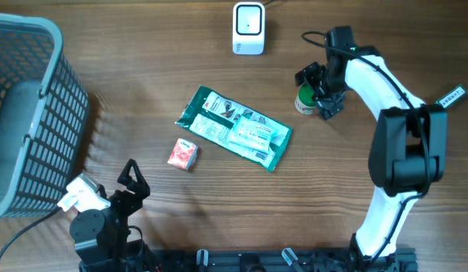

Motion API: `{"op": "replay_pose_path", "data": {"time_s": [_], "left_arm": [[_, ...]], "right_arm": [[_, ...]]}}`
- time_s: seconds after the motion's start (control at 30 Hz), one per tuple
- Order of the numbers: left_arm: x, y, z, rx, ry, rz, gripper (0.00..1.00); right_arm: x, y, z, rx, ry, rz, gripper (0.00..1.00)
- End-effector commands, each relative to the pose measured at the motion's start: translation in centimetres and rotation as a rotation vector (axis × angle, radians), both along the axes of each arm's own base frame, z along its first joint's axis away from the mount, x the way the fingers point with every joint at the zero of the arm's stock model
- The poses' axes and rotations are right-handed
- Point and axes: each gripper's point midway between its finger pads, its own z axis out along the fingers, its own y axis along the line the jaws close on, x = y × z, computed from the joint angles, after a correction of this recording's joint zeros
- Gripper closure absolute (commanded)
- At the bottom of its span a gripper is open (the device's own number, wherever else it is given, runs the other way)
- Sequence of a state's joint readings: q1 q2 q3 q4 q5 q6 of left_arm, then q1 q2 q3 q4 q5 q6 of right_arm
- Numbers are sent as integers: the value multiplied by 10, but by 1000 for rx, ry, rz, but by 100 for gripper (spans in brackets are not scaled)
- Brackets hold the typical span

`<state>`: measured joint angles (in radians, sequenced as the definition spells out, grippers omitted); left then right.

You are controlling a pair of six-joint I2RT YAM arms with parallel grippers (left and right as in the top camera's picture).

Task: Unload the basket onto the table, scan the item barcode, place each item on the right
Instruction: 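Lift the jar and hold it over the white scanner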

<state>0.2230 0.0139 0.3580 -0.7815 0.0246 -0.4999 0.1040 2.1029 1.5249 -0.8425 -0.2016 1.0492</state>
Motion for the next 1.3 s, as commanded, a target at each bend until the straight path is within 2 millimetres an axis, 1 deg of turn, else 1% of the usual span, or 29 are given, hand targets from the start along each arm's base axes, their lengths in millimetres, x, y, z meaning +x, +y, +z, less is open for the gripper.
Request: {"op": "replay_pose_path", "data": {"time_s": [0.0,0.03,0.1,0.17,0.23,0.3,0.33,0.4,0.43,0.53,0.67,0.8,0.93,1.0,1.07,1.13,1.2,1.27], "left_arm": [[0,1,1,-1,-7,10,0],[0,1,1,-1,-7,10,0],[0,1,1,-1,-7,10,0],[0,1,1,-1,-7,10,0],[0,1,1,-1,-7,10,0],[0,1,1,-1,-7,10,0],[0,1,1,-1,-7,10,0],[0,1,1,-1,-7,10,0],[0,1,1,-1,-7,10,0],[0,1,1,-1,-7,10,0],[0,1,1,-1,-7,10,0],[0,1,1,-1,-7,10,0],[0,1,1,-1,-7,10,0],[0,1,1,-1,-7,10,0],[0,1,1,-1,-7,10,0],[0,1,1,-1,-7,10,0],[0,1,1,-1,-7,10,0],[0,1,1,-1,-7,10,0]], "right_arm": [[-1,-2,-9,-23,9,29,20],[-1,-3,-9,-29,7,31,25],[2,-2,-9,-31,-8,56,31],[6,-1,-7,-36,-41,133,33],[3,4,0,-12,-39,201,37],[3,18,16,60,-55,309,37],[4,27,28,107,-72,369,37],[1,41,47,189,-85,436,36],[-3,47,55,232,-83,460,37],[-19,66,68,373,-69,517,36],[-39,65,73,390,-6,546,36],[-53,66,79,420,19,587,36],[-56,71,80,421,17,624,37],[-52,81,81,412,-25,665,37],[-45,91,87,378,-69,707,37],[-31,95,98,268,-122,753,37],[-1,98,117,92,-239,802,37],[28,99,129,-49,-350,815,36]]}}
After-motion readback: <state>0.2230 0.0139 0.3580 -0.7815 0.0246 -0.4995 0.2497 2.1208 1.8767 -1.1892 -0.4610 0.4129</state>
